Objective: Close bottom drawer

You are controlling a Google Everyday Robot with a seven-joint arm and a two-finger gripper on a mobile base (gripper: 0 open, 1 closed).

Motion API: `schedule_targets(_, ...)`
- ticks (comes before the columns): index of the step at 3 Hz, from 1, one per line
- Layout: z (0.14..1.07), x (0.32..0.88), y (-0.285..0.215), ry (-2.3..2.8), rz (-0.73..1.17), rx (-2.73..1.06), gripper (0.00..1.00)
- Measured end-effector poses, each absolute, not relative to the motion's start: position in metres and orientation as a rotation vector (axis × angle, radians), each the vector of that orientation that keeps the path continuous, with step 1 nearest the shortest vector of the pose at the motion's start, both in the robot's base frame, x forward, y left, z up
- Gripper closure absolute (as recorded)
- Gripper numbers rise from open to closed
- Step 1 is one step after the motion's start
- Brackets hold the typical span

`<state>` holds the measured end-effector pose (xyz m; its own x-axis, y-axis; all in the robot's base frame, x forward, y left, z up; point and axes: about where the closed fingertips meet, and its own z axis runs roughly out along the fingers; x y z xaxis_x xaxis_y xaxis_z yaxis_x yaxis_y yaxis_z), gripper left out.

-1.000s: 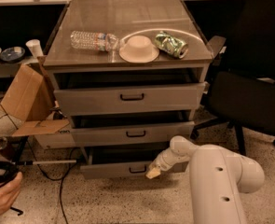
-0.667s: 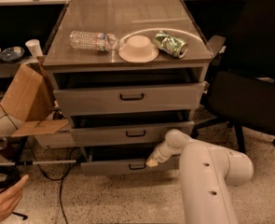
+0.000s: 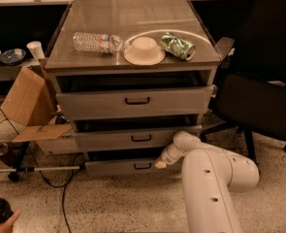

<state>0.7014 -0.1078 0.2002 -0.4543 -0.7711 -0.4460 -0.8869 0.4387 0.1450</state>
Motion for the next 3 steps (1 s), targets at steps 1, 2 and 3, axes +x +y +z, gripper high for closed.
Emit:
schedule_targets(1,0.201,0.699,-0.106,2.382,0.521,-1.422,0.23)
schedule_targets(2,0.193,0.677,-0.122,2.389,0.552,-1.358,0.01)
schedule_targets(3,0.185,0.613,-0.143,2.388,0.687,-1.331,0.0)
